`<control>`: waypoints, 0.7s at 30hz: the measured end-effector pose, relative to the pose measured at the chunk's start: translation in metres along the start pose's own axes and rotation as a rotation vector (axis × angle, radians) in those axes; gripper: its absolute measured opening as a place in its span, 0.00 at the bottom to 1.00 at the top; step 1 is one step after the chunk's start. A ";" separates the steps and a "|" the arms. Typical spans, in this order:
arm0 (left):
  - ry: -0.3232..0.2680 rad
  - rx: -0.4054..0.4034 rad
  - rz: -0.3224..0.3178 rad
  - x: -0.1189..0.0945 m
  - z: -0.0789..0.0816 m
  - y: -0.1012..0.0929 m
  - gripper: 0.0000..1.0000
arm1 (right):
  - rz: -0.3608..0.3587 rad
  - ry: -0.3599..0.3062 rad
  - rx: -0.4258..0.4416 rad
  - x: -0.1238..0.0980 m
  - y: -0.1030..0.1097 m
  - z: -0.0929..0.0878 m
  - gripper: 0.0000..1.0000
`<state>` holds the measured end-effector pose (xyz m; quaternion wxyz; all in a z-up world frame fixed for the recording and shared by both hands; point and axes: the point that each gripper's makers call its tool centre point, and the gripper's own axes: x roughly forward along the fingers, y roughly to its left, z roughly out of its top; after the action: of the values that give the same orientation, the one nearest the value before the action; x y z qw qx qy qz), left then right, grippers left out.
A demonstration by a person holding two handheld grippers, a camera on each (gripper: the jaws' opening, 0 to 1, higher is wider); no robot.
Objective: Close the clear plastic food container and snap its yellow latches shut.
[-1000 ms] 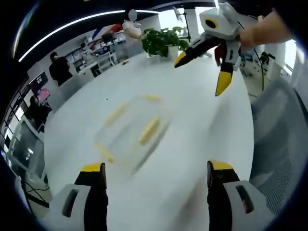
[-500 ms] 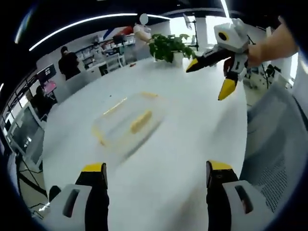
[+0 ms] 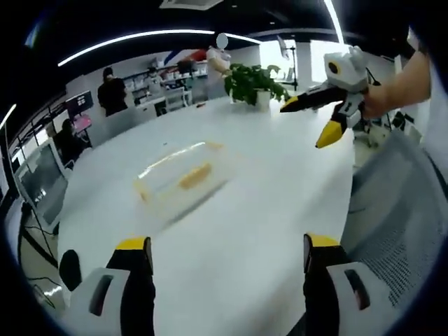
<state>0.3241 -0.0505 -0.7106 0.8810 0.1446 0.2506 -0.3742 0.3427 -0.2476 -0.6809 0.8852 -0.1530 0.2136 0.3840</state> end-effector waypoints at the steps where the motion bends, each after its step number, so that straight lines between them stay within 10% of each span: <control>1: -0.003 -0.004 0.002 -0.001 -0.001 0.000 0.88 | -0.002 -0.002 0.001 -0.002 0.000 -0.001 0.82; 21: -0.079 -0.118 0.027 -0.015 -0.004 -0.014 0.90 | -0.023 -0.015 0.060 -0.029 0.016 -0.028 0.82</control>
<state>0.3031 -0.0493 -0.7068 0.9021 0.0808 0.2356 -0.3523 0.3055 -0.2676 -0.6925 0.8953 -0.1261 0.2164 0.3685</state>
